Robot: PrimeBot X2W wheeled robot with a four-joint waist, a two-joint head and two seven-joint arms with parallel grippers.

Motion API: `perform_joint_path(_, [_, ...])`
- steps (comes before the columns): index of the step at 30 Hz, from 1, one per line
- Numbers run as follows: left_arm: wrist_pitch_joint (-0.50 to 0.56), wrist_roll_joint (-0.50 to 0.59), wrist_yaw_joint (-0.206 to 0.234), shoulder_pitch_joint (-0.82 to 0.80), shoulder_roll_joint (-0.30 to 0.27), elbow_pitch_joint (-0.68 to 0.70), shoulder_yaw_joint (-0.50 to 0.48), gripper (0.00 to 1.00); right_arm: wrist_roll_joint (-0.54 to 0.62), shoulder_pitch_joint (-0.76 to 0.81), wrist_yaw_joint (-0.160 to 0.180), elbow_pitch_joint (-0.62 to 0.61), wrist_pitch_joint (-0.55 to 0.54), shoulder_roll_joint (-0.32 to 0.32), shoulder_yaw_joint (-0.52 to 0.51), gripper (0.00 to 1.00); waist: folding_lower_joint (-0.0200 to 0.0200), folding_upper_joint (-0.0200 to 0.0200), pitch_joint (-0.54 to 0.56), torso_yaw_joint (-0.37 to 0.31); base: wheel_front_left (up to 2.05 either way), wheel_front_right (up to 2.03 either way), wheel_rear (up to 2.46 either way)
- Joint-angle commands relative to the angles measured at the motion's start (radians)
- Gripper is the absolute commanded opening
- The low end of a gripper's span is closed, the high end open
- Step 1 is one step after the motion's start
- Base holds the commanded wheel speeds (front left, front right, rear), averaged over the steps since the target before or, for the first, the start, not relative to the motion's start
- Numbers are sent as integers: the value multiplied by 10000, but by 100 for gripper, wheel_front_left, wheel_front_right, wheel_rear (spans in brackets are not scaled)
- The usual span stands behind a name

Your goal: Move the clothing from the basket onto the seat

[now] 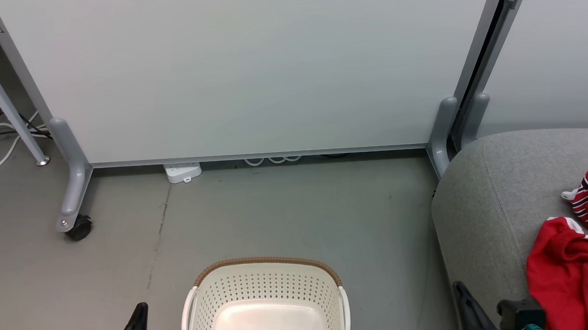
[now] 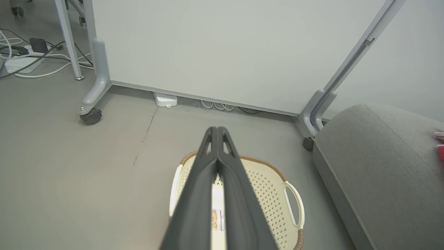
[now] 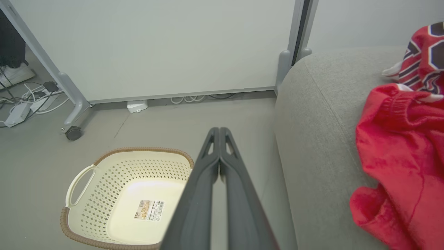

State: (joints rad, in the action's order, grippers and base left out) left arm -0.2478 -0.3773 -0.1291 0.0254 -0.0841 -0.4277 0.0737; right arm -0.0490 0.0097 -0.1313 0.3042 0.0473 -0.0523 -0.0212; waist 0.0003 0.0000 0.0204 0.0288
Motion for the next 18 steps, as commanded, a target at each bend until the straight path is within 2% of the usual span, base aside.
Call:
perform_joint_path(1, [122,-513,-1,-184,-56,200,-105,0,-680,-137,0,-138,-79,-1,-73,0,0,0,-3,-5,0,0,0])
perform_joint_path(18, [862,-3025,-4,-452,25,563,-488,0,-3860,-366,2,-277,-384,4,-237,0,-1,0,-34,-42,0,0,0])
